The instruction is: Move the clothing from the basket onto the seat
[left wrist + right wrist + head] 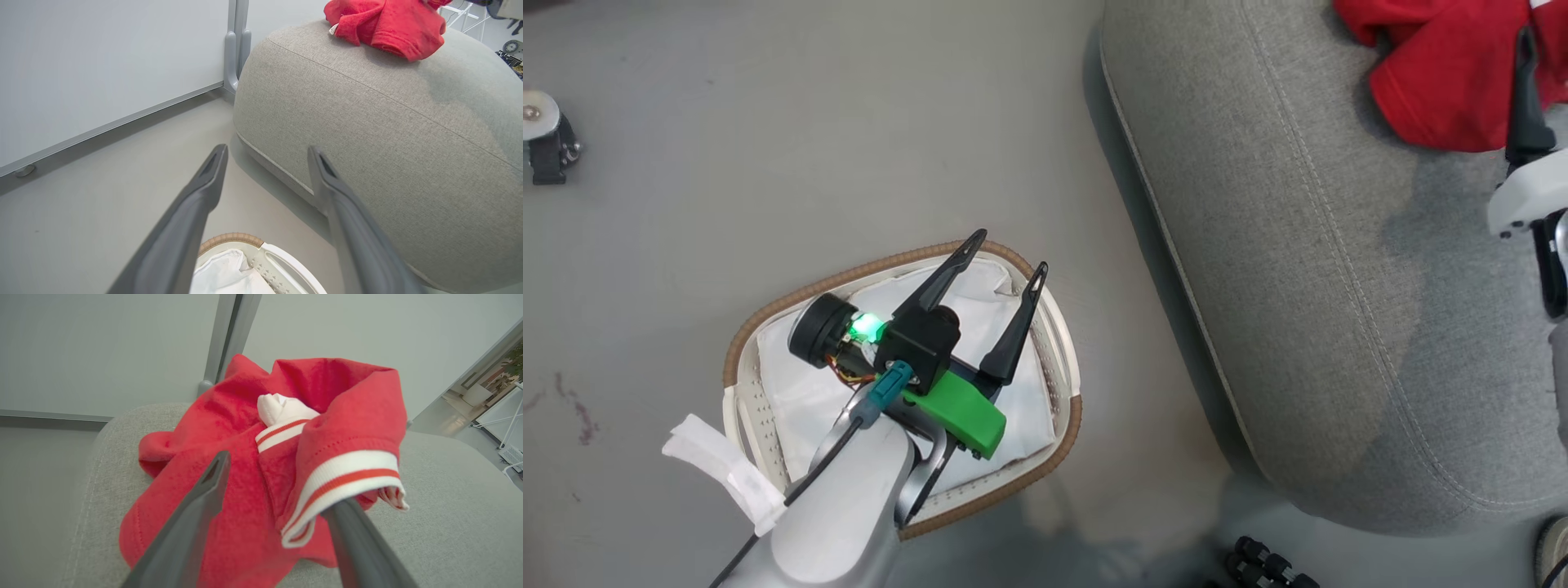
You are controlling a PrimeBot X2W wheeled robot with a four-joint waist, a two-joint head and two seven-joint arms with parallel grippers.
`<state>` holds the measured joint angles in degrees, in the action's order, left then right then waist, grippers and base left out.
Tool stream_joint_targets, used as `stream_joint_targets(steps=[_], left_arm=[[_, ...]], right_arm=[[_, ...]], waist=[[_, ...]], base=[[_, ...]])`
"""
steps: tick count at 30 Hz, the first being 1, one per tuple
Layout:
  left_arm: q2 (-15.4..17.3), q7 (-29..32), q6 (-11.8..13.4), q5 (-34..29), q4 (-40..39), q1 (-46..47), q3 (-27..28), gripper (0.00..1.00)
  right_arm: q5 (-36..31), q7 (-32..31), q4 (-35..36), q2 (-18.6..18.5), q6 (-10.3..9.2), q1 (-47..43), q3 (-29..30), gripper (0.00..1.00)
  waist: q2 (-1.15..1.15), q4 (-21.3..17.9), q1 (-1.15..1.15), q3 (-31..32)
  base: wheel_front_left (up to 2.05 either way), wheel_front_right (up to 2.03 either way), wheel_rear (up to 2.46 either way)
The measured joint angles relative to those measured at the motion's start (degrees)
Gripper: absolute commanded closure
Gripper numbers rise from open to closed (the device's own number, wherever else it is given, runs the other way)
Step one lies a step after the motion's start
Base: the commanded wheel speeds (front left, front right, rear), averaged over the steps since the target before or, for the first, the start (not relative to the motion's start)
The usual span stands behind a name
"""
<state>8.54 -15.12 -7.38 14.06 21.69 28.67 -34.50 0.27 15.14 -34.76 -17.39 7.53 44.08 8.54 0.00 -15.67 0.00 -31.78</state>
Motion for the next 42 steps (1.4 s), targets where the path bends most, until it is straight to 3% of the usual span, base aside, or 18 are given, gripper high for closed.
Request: stream_joint_targets(steps=[8, 21, 34, 42], left_arm=[[-1.3, 0.0, 0.1, 1.1, -0.2, -1.0, 2.1, 0.0], [-4.5, 0.0, 0.4, 3.7, -1.2, -6.1, 9.6, 0.0], [-5.6, 0.0, 3.6, 3.5, -2.4, -17.6, 21.9, 0.0], [-5.6, 0.0, 3.9, 4.2, -3.4, -25.1, 27.5, 0.0]], right_arm=[[1.2, 0.0, 3.9, 0.7, 0.0, -6.4, -3.6, 0.0], [3.9, 0.0, 5.4, -2.2, 0.0, -8.6, -7.9, 0.0], [8.2, 0.0, 8.2, 7.2, 0.0, -19.1, -7.8, 0.0], [8.3, 0.0, 11.0, 12.5, 0.0, -26.6, -8.1, 0.0]], waist=[[0.0, 0.5, 0.0, 4.2], [0.0, 2.8, 0.0, 14.8], [0.0, 6.9, -0.01, 25.5], [0.0, 10.5, -0.01, 29.4]], base=[[0.0, 0.0, 0.0], [0.0, 0.0, 0.0], [0.0, 0.0, 0.0], [0.0, 0.0, 0.0]])
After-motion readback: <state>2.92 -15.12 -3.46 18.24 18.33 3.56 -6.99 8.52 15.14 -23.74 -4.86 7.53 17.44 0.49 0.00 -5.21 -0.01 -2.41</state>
